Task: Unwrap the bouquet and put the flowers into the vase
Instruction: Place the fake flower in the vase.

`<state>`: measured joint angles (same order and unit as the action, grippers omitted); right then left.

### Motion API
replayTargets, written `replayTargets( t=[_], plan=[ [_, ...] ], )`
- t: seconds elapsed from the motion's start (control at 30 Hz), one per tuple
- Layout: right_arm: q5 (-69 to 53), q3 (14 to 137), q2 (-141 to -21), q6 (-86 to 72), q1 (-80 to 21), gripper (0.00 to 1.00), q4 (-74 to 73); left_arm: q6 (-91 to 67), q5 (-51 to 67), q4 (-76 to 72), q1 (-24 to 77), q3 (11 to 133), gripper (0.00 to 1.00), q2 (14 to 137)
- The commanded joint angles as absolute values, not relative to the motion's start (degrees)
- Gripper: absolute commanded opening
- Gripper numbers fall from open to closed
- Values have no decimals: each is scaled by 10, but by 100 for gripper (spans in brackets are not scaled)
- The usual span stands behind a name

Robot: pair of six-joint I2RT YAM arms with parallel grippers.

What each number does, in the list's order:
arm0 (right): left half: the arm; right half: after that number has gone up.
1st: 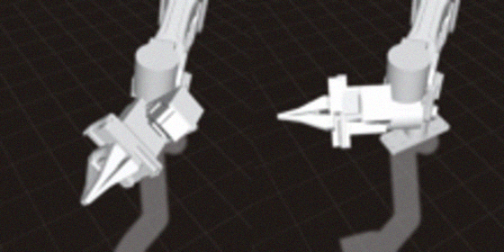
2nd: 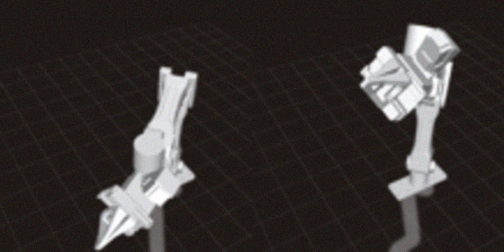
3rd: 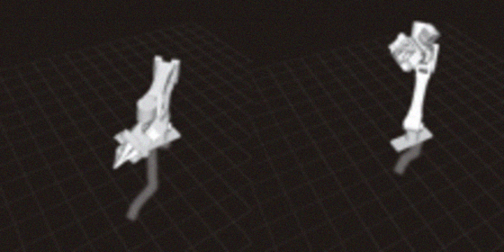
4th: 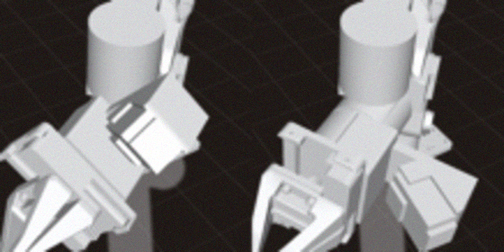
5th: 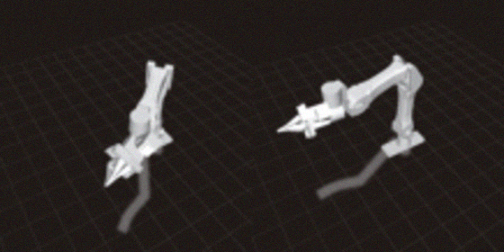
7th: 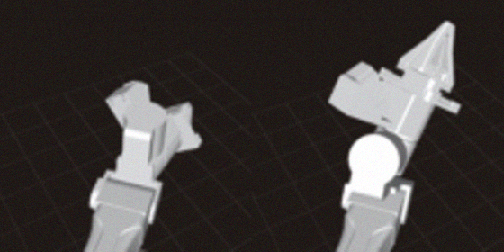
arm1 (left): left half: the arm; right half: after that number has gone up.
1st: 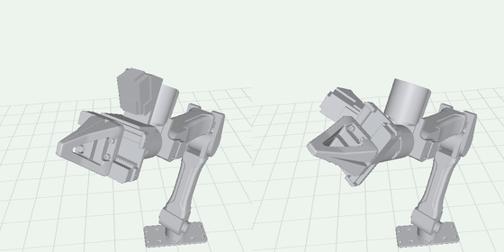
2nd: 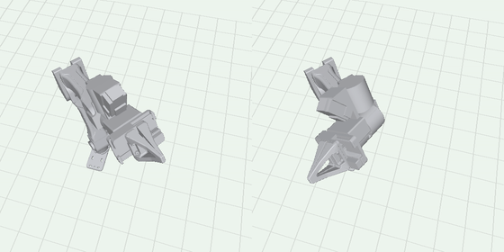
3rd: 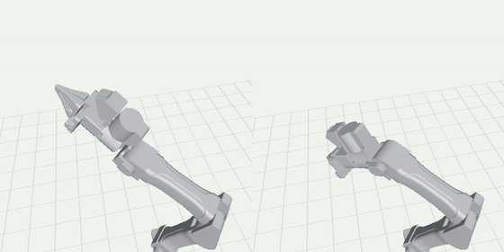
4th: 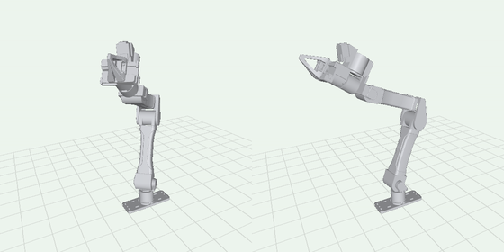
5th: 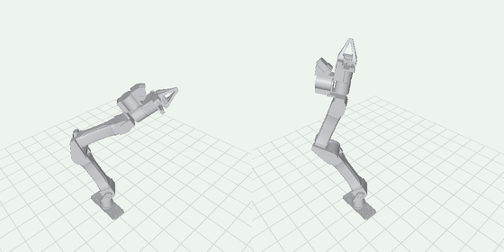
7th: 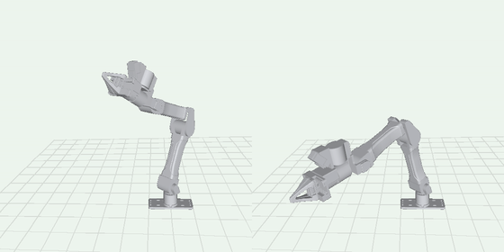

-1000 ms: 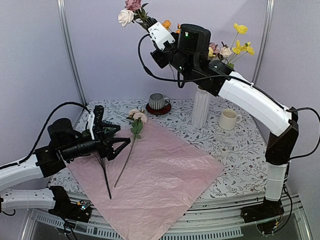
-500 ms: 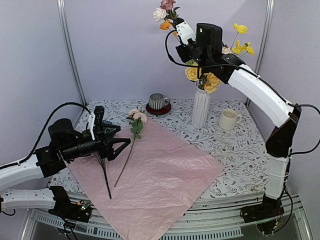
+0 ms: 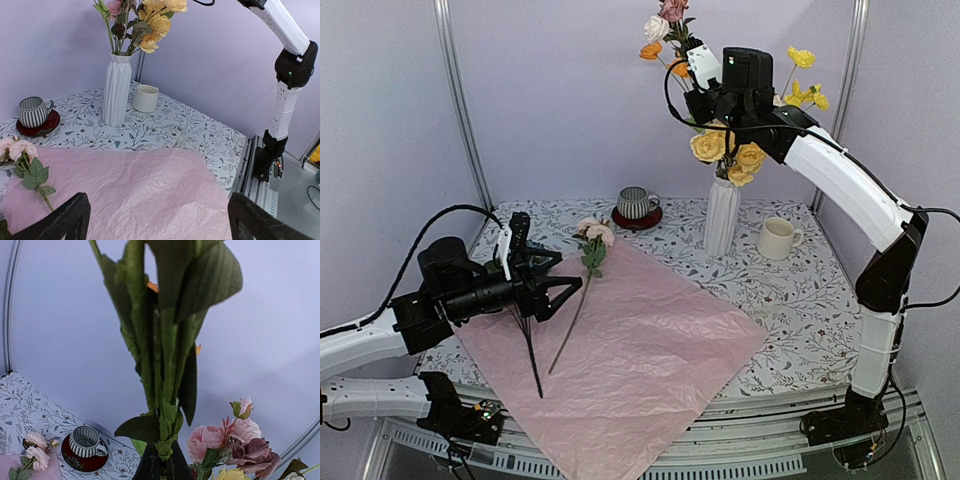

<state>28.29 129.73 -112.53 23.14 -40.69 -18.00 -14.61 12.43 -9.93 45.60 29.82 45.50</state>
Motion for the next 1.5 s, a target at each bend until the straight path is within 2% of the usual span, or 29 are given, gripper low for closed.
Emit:
replayTargets(
  t=[0.0,0.77,1.17,1.23,1.37,1.47],
  plan=[
    [284,1290,-1097,229,-401,1,-172,-145,118,-105,460,291,98,458],
    [284,1275,-1102,242,-398,1,-159,-145,120,-107,460,295,98,471],
    [232,1276,-1142,179,-346,3,-181,-145,119,-106,460,296,98,472],
    [223,1276,-1149,169,-339,7,-186,-145,120,-106,460,297,98,473],
    [215,1277,-1154,156,-335,31,-193,-144,120,-106,460,297,98,475],
    [213,1276,-1151,153,-335,40,-193,-144,118,-107,459,298,98,478]
  ],
)
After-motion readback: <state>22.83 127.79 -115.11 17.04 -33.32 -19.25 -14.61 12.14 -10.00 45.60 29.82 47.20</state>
